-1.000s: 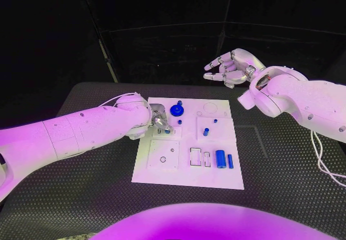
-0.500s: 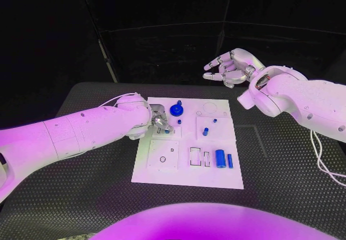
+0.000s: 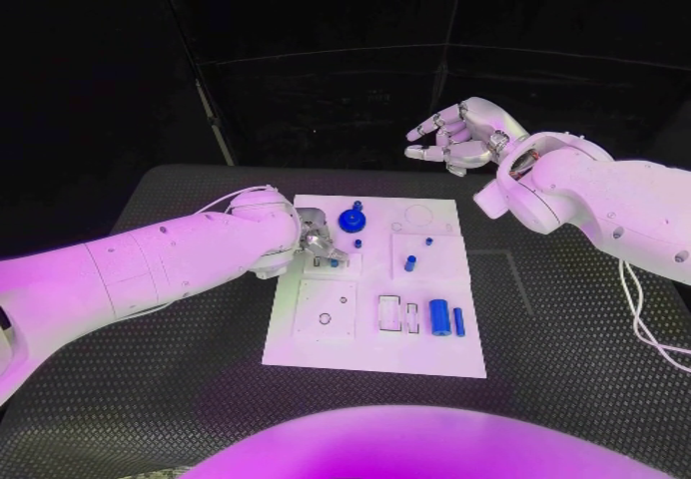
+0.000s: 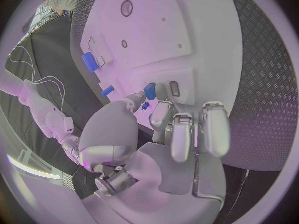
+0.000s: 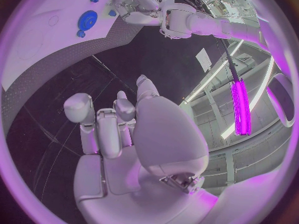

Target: Assemble the parts on the task board

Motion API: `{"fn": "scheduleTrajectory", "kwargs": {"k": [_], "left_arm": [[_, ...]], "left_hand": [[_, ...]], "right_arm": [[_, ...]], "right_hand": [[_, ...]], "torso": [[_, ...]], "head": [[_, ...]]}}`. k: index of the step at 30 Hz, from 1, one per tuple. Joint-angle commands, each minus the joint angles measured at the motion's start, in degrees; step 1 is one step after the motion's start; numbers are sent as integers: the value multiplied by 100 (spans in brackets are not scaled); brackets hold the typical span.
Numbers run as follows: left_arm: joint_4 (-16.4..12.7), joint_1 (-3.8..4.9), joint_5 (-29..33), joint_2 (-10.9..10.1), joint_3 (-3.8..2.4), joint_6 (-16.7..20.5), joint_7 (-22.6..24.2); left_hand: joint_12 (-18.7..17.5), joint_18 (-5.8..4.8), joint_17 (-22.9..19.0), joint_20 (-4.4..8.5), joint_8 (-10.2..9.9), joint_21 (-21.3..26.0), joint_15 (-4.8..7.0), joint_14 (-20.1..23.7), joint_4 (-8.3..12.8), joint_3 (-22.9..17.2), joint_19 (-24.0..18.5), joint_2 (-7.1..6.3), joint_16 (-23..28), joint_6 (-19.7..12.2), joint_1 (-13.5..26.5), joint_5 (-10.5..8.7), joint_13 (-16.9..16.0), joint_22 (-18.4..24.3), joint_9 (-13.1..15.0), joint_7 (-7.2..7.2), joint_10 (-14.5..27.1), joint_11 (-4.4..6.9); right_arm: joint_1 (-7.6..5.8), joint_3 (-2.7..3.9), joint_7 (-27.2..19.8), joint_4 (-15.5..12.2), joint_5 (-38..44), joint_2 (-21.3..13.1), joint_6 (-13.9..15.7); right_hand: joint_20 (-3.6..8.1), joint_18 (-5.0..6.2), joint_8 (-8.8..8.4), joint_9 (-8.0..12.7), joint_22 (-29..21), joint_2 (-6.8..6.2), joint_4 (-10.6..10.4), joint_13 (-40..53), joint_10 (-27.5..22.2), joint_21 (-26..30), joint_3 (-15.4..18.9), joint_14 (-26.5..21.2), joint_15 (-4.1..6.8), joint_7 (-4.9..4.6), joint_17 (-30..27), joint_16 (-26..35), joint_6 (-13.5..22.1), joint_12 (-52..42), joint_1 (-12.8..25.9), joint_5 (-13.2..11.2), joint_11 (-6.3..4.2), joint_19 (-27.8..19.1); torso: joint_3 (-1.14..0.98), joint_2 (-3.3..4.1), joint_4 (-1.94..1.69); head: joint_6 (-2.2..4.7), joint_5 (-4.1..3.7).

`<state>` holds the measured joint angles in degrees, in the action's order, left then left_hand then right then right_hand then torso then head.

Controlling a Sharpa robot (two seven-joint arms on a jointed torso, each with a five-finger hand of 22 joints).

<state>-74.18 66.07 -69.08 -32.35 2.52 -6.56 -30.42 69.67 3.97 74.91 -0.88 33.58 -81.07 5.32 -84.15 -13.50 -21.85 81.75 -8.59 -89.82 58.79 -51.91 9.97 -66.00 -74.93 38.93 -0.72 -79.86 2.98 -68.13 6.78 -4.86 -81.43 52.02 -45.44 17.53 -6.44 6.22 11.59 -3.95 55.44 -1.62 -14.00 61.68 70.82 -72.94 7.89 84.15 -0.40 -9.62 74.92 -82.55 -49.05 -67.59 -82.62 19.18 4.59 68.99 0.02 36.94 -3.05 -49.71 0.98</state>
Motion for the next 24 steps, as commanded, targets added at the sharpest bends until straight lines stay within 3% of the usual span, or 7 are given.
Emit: {"fn": "scheduleTrajectory", "kwargs": {"k": [1,4,7,9,17,20,24], "left_arm": [[-34,2,-21,-39,-7,86,-8],[-72,2,-21,-70,-24,128,-7],[-108,2,-22,-91,-101,169,-6],[-138,2,-22,-105,-174,189,-6],[-328,16,-23,-238,-581,62,-13],[-317,94,-68,-300,-676,-144,-25],[-50,264,-97,-264,-726,-491,-37]], "left_hand": [[22,-76,1509,9,24,-16,38,-585,-89,216,33,36,-18,31,-4,-14,-4,-171,-7,2,-26,-3],[15,-75,1509,11,31,-8,40,-585,-162,409,30,55,-18,27,-50,-14,5,-168,-9,3,-20,-1],[10,-73,1509,12,34,-2,42,-585,-209,538,27,71,-18,21,-90,-14,11,-164,-11,3,-15,-2],[4,-72,1509,12,36,4,42,-585,-236,609,23,89,-18,17,-117,-9,18,-158,-12,2,-11,-2],[-184,-32,1509,-4,-13,137,19,-585,-296,979,-85,140,-18,-115,-265,-2,227,8,-40,-46,131,-37],[-333,9,1509,-32,-92,281,-14,-585,-305,1200,-204,199,-18,-244,-329,-5,393,187,-83,-101,258,-85],[-586,63,1509,-95,-325,489,-89,-585,-302,1447,-370,288,-18,-470,-479,-6,680,437,-218,-216,470,-182]], "right_arm": [[-9,4,-44,-1,-10,3,-26],[-9,4,-48,1,-10,5,-26],[-9,4,-52,5,-10,6,-24],[-9,4,-54,7,-10,7,-24],[-7,3,-67,46,-10,28,-34],[-6,3,-71,62,-10,39,-46],[-5,3,-75,79,-10,49,-59]], "right_hand": [[12,71,31,7,-9,30,3,-7,-17,22,45,302,36,19,251,12,-5,25,18,-39,-18,-18],[12,71,31,7,-9,30,3,-7,-17,22,45,302,36,19,251,12,-5,25,18,-39,-18,-18],[12,71,31,7,-9,30,3,-7,-17,22,45,302,36,19,251,12,-5,25,18,-39,-18,-18],[12,71,31,7,-9,30,3,-7,-17,22,45,302,36,19,251,12,-5,25,18,-39,-18,-18],[12,73,30,7,-22,29,2,-12,-20,29,50,300,35,19,245,16,-2,29,21,-45,-17,-26],[12,73,30,7,-22,29,2,-12,-20,29,50,300,35,19,245,16,-2,29,21,-45,-17,-26],[12,73,30,7,-22,29,2,-12,-20,29,50,300,35,19,245,16,-2,29,21,-45,-17,-26]], "torso": [[1,-5,-6],[1,-5,-4],[2,-2,-3],[3,2,-4],[-5,-2,-5],[-3,0,-3],[1,3,-5]], "head": [[2,-2],[12,-15],[20,-12],[26,-13],[44,-10],[49,-14],[66,-29]]}}
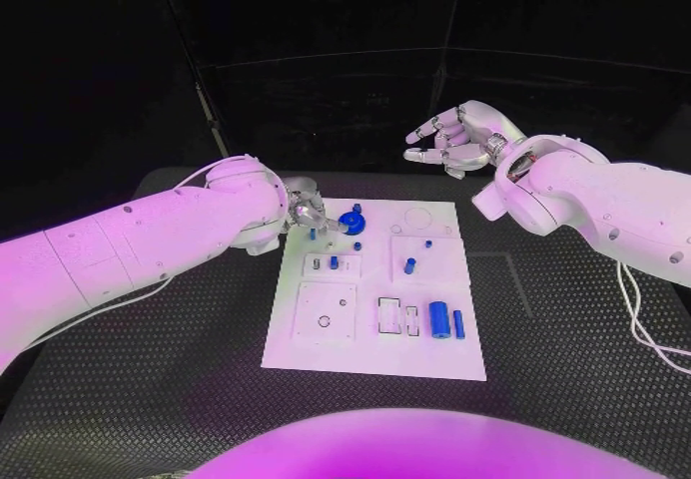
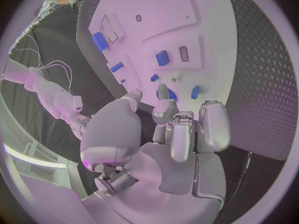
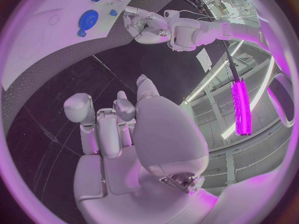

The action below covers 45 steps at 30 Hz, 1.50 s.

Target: Assemble the parts on the task board

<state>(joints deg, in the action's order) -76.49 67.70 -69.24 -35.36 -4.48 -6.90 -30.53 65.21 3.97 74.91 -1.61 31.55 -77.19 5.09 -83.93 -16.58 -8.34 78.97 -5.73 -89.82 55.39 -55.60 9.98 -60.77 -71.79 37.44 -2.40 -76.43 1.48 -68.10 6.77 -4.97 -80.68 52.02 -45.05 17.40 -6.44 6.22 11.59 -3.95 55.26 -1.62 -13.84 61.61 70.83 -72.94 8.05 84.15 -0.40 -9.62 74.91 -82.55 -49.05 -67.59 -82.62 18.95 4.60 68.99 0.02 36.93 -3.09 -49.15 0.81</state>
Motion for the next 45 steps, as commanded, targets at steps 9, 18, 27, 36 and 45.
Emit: {"fn": "scheduleTrajectory", "kwargs": {"k": [9,18,27,36,45], "left_arm": [[1333,337,160,533,-49,-712,59],[2068,384,85,899,-20,-962,75],[2499,360,2,1161,55,-1163,64],[2667,323,97,1279,86,-1358,50],[2693,307,126,1301,139,-1568,36]], "left_hand": [[-305,66,1509,-186,-990,138,-208,-607,5,618,-71,97,-18,-235,-672,3,434,102,-768,-232,287,-197],[-263,59,1509,-189,-1060,112,-214,-607,-9,871,-30,171,-18,54,-741,-5,442,47,-898,-221,258,-190],[-254,56,1509,-179,-1035,102,-199,-607,-13,952,-16,219,-18,137,-729,-38,448,26,-904,-196,252,-171],[-243,55,1509,-172,-1012,100,-191,-607,-13,999,-11,247,-18,184,-719,-46,444,19,-900,-186,247,-160],[-244,53,1509,-163,-993,97,-183,-607,9,1034,-6,274,-18,229,-797,-51,454,8,-899,-171,247,-149]], "right_arm": [[-6,3,-62,22,-10,44,-65],[-6,3,-61,30,-10,67,-79],[-5,3,-65,34,-10,83,-98],[-5,3,-64,49,-10,98,-112],[-5,3,-61,65,-10,114,-124]], "right_hand": [[11,73,30,8,-3,32,-18,4,-14,29,40,301,35,18,247,16,2,20,28,-24,-17,-24],[11,72,31,8,1,37,-19,6,-12,28,42,301,34,18,247,17,3,18,30,-21,-17,-21],[11,71,32,8,5,41,-20,9,-9,26,42,302,34,18,252,14,3,14,29,-18,-17,-18],[11,71,35,7,3,51,-19,8,-9,28,41,302,35,19,254,14,0,15,26,-8,-18,-18],[11,71,35,7,3,51,-19,8,-9,28,41,302,35,19,254,14,0,15,26,-8,-18,-18]], "torso": [[3,34,33],[12,61,31],[13,52,39],[6,41,29],[6,42,34]], "head": [[59,48],[60,45],[33,51],[12,55],[14,68]]}}
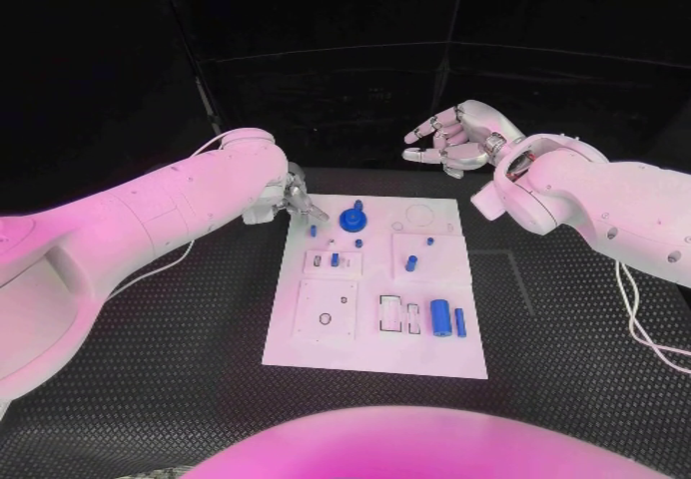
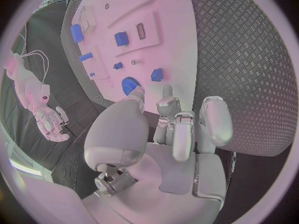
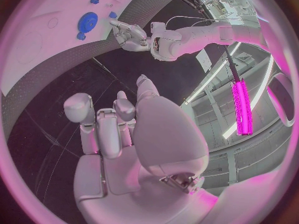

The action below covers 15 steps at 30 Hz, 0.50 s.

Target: Assemble the parts on the task board

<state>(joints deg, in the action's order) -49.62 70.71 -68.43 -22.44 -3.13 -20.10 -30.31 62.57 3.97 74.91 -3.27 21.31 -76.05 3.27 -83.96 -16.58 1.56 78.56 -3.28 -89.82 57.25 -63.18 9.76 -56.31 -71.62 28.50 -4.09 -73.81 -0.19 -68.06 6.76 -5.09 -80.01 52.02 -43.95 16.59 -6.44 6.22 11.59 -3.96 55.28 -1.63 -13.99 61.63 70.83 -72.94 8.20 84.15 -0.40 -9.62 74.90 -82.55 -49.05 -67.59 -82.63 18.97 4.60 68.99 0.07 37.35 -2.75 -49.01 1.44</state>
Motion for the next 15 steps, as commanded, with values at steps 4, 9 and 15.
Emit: {"fn": "scheduleTrajectory", "kwargs": {"k": [4,9,15], "left_arm": [[7,3,48,12,21,-328,9],[2,-1,50,19,33,-379,6],[3,-6,55,26,39,-387,9]], "left_hand": [[26,53,1509,8,38,-15,3,-604,19,58,35,48,-18,63,-103,-29,6,-11,-6,2,-19,22],[21,54,1509,11,38,-7,5,-604,29,73,31,78,-18,74,-185,-27,19,-7,-11,4,-16,25],[21,52,1509,14,34,-5,6,-604,40,86,32,136,-18,83,-292,-23,27,-13,-18,5,-18,26]], "right_arm": [[-10,4,-45,-1,-10,4,-49],[-10,4,-42,3,-10,7,-54],[-10,4,-40,15,-10,14,-60]], "right_hand": [[11,71,35,8,2,52,-3,6,-10,28,26,302,35,19,255,14,0,15,26,-10,-18,-18],[11,71,35,8,2,52,-3,6,-10,28,26,302,35,19,255,14,0,15,26,-10,-18,-18],[11,71,35,8,2,52,-3,6,-10,28,26,302,35,19,255,14,0,15,26,-10,-18,-18]], "torso": [[0,1,-4],[2,3,-6],[2,2,-4]], "head": [[-2,9],[-8,7],[-12,13]]}}
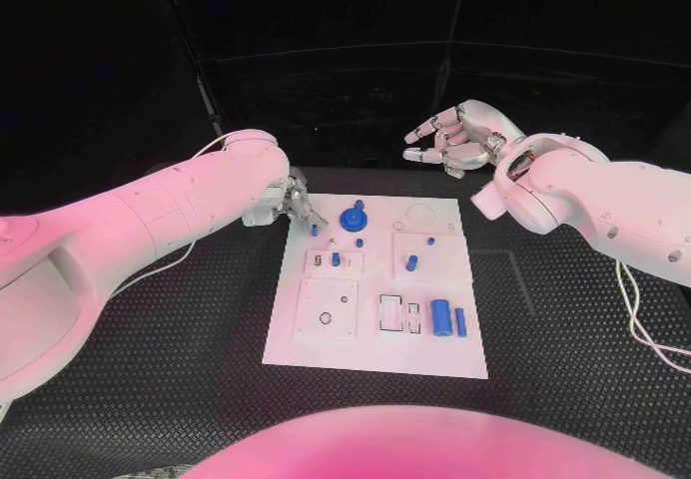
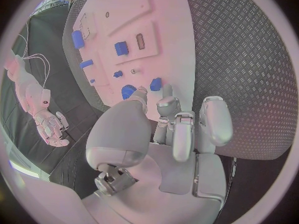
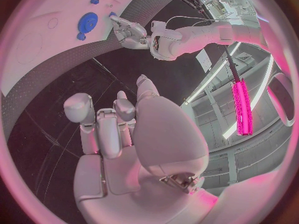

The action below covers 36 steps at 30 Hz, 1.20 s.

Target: Assemble the parts on the task board

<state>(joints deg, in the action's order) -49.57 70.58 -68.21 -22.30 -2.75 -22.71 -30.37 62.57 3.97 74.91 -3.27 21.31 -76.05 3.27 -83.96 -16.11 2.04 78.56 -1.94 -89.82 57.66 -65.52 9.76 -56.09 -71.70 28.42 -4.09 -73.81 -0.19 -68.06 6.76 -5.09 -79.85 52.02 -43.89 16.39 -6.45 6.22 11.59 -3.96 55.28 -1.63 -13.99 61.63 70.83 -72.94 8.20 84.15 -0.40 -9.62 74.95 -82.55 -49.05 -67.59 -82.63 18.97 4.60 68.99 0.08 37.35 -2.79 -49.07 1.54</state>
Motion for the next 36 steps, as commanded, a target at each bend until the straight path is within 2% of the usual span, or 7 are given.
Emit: {"fn": "scheduleTrajectory", "kwargs": {"k": [1,10,14,20,26,30,36], "left_arm": [[-3,6,39,13,0,-122,16],[-9,-1,154,31,4,-76,31],[-6,-3,168,35,5,-47,42],[9,-6,179,42,5,-12,73],[16,-8,262,47,6,-12,108],[10,-9,352,38,6,13,142],[-63,-10,555,-32,6,130,166]], "left_hand": [[18,53,1509,14,34,-5,6,-604,-5,41,32,9,-18,44,-75,-23,11,-5,-12,5,-16,26],[11,55,1509,15,25,10,5,-604,16,53,25,110,-18,48,-253,-20,32,0,-25,4,-12,26],[7,56,1509,14,18,20,4,-604,47,40,21,207,-18,50,-411,-16,47,2,-35,3,-9,25],[-10,61,1509,16,-3,42,8,-604,208,-104,8,391,-18,32,-823,-2,73,12,-55,10,11,34],[-47,65,1509,30,-37,59,25,-604,482,-425,-1,574,-18,-4,-1341,16,109,13,-82,33,46,56],[-96,65,1509,40,-61,69,30,-604,694,-793,-6,646,-18,-42,-1650,25,154,7,-99,28,72,56],[-137,63,1509,34,-15,74,13,-604,830,-1353,-5,572,-18,-53,-1701,32,207,-11,-70,12,54,53]], "right_arm": [[-10,4,-40,2,-10,9,-40],[-10,3,-37,11,-10,19,-49],[-10,3,-35,11,-10,18,-50],[-10,3,-33,11,-10,17,-52],[-10,3,-32,14,-10,19,-58],[-10,3,-29,16,-10,17,-64],[-10,3,-27,20,-10,16,-72]], "right_hand": [[11,71,35,8,2,52,-3,6,-10,28,26,302,35,19,250,14,0,15,26,-11,-18,-19],[11,71,42,6,2,64,-1,19,2,29,27,303,36,21,251,15,-5,2,20,4,-20,-16],[11,71,42,6,2,64,-1,19,2,29,27,303,36,21,251,15,-5,2,20,4,-20,-16],[11,71,42,6,2,64,-1,19,2,29,27,303,36,21,251,15,-5,2,20,4,-20,-16],[11,71,42,6,2,64,-1,19,2,29,27,303,36,21,251,15,-5,2,20,4,-20,-16],[11,71,42,6,2,64,-1,19,2,29,27,303,36,21,251,15,-5,2,20,4,-20,-16],[11,71,42,6,2,64,-1,19,2,29,27,303,36,21,251,15,-5,2,20,4,-20,-16]], "torso": [[0,3,0],[1,3,4],[0,3,1],[2,2,2],[1,3,1],[3,1,1],[0,2,-3]], "head": [[-6,3],[-18,4],[-21,1],[-27,-2],[-37,-5],[-41,-3],[-42,-2]]}}
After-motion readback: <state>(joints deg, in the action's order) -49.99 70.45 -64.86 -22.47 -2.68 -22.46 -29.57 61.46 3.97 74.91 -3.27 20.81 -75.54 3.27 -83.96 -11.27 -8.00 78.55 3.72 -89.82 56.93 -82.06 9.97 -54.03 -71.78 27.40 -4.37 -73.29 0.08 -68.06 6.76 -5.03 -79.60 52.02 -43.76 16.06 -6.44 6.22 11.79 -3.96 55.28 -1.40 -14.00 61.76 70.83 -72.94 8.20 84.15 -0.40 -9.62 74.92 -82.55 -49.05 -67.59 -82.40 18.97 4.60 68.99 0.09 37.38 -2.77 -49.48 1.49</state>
